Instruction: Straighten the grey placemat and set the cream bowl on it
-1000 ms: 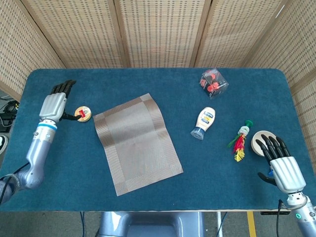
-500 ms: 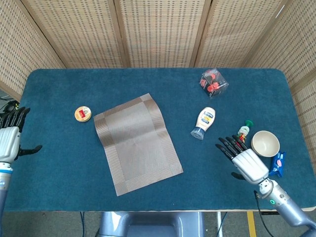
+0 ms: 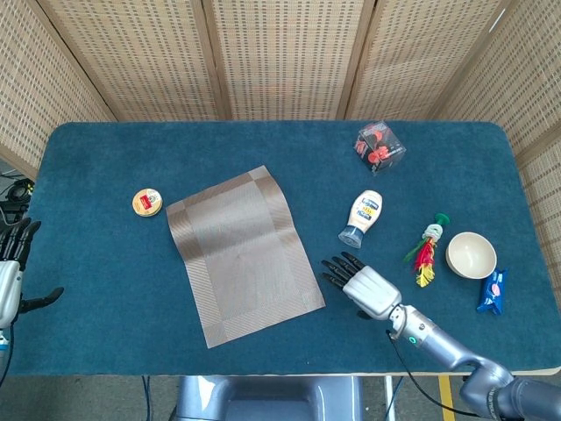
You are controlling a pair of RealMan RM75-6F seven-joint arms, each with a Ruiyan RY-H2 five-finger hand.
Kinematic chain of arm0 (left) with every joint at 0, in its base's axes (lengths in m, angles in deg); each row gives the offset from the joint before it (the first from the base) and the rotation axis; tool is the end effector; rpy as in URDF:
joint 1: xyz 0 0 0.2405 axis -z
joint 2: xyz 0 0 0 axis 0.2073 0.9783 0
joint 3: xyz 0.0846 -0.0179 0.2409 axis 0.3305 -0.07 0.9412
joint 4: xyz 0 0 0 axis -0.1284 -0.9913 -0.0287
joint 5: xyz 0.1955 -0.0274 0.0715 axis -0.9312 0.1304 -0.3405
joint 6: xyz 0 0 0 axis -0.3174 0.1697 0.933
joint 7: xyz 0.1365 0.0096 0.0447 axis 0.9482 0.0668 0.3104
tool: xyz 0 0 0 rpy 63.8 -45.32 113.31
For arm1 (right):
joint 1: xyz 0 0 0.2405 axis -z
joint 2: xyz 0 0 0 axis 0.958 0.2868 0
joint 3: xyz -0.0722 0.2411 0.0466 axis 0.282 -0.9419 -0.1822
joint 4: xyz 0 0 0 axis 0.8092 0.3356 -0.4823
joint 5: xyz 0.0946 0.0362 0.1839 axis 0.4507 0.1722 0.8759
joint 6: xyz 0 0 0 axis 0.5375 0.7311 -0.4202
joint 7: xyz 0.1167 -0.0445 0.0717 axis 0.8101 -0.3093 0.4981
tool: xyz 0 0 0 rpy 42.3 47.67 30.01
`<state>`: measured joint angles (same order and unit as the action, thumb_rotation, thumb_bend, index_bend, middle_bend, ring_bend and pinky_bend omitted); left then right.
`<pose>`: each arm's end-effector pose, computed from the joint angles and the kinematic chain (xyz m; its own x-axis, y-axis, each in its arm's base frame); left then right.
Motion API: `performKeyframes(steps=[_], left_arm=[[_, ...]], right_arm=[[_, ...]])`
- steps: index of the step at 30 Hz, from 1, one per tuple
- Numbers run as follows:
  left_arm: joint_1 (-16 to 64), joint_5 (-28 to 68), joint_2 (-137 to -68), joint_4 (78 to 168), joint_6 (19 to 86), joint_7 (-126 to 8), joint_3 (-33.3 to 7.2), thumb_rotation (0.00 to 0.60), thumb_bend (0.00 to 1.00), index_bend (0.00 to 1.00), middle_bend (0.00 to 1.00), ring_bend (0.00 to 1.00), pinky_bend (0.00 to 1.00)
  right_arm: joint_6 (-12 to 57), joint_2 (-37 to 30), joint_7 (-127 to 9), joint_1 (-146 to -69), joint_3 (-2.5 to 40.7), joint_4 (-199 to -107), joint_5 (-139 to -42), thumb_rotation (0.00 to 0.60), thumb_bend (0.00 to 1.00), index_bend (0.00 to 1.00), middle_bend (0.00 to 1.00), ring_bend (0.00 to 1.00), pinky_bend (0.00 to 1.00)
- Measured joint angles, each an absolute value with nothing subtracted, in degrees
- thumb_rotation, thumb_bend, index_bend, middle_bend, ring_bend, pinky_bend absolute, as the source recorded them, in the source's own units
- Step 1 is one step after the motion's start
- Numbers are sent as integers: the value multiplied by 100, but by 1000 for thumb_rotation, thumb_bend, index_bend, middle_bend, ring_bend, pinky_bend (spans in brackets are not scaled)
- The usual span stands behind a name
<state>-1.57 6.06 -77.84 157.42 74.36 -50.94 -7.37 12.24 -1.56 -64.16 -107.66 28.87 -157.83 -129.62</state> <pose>-0.2746 0.2011 0.1776 0.3814 -0.0045 0.9244 0.9220 0.0730 -0.3801 -0.2077 -0.2828 -0.0041 0.6820 -0.2095 0.7007 -0.6054 -0.6992 0.3803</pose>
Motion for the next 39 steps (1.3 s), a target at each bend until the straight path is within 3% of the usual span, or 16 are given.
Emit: performKeyframes(steps=[25,34,39], left_arm=[[-255,452,-7592,15669,7175,-5604,-836,600,0,0,0,0,0],[-280,394,-7558,15670,7124,-5685,-858,600,0,0,0,0,0],[-287,369,-7542,15660,7088,-5726,-872,600,0,0,0,0,0]], right_arm=[[556,-1285,-7246,-11380,2564,-15385,-12048,600,34,181,0,0,0],[467,-1465,-7378,-11543,2488,-15410,-11803,600,409,211,0,0,0],[501,-1458,-7272,-11606,2567,-15478,-11844,600,597,307,0,0,0]])
